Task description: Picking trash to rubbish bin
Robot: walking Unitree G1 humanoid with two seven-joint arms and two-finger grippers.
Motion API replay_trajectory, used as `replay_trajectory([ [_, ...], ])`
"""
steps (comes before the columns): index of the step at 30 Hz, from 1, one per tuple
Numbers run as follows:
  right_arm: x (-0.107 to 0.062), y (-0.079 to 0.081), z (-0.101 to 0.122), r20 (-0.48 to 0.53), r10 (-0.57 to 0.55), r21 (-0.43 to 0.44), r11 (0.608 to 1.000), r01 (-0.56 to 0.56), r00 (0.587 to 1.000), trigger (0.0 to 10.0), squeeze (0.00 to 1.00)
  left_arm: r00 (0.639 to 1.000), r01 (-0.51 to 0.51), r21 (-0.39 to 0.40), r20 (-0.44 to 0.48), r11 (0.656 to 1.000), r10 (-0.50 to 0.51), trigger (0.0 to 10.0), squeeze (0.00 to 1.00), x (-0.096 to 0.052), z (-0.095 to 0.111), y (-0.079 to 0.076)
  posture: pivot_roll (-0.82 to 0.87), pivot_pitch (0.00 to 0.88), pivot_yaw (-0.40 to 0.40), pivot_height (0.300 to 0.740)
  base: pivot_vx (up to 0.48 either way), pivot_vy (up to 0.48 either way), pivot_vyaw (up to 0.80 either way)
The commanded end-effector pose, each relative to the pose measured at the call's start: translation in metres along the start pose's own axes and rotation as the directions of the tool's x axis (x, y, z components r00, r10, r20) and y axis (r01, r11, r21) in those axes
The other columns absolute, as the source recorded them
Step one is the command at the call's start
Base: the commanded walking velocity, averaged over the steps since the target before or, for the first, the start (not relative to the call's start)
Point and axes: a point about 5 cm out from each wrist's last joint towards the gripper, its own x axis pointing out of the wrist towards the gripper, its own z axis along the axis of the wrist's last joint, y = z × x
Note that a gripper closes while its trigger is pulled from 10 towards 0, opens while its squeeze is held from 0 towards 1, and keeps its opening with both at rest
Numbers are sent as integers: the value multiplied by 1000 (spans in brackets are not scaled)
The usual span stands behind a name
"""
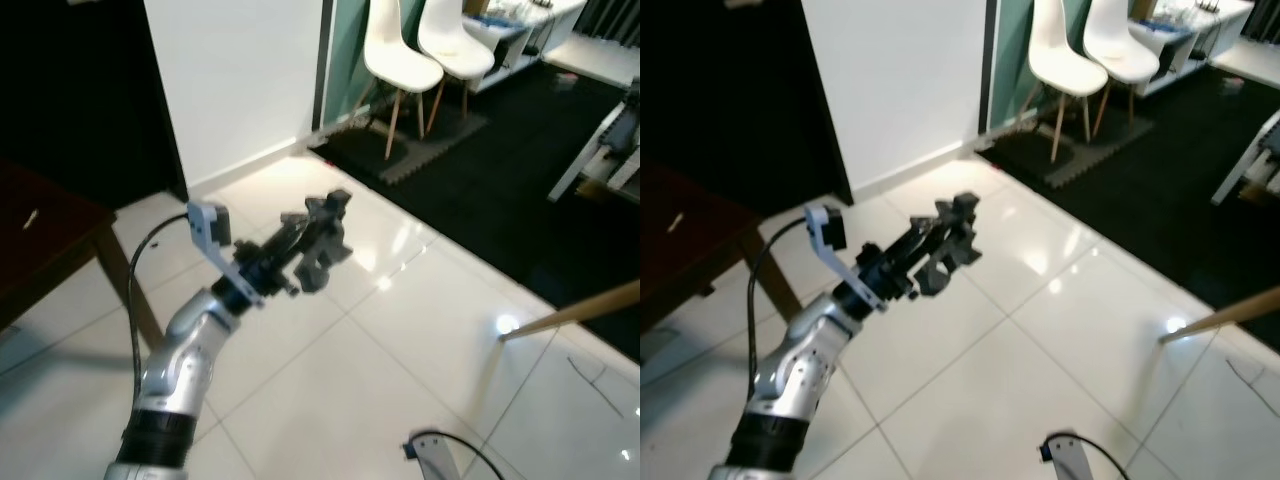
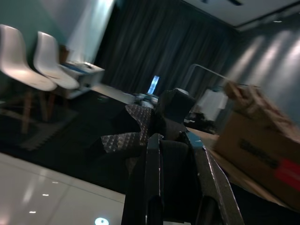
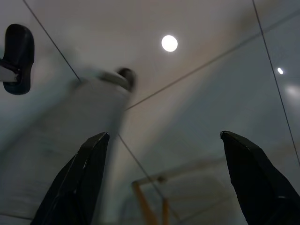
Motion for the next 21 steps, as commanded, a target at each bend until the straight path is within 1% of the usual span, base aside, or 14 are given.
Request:
replay_trajectory([
  [1, -1, -3, -10, -30, -5, 12, 1000, 6, 1000, 10000, 0, 1000, 12, -8, -17, 1000, -12, 10000, 0, 1, -4, -3, 149, 92, -21, 740, 0, -401, 0],
  [5, -1, -3, -11, -31, -7, 14, 1000, 7, 1000, 10000, 0, 1000, 10, -13, -14, 1000, -10, 10000, 0, 0, -5, -3, 149, 95, -24, 740, 0, -399, 0],
  [7, -1, -3, -11, -32, -7, 14, 1000, 8, 999, 10000, 0, 1000, 10, -24, -12, 1000, -10, 10000, 0, 1, -5, -3, 150, 95, -25, 740, 0, -262, 0],
  [9, -1, -3, -11, -35, -7, 13, 1000, 8, 999, 10000, 0, 1000, -4, -32, -3, 999, 4, 10000, 0, 1, -3, -1, 149, 95, -24, 740, 0, 0, 0],
  [16, -1, -2, -13, -46, 1, 17, 1000, 0, 999, 10000, 0, 1000, -18, -28, 13, 999, 18, 10000, 0, 0, 1, 2, 150, 96, -19, 740, 0, 0, -771],
  [21, -1, 0, -15, -55, 10, 20, 1000, -9, 998, 10000, 0, 999, -30, -11, 26, 999, 30, 10000, 0, -2, 7, 6, 150, 100, -16, 740, 0, 0, -785],
])
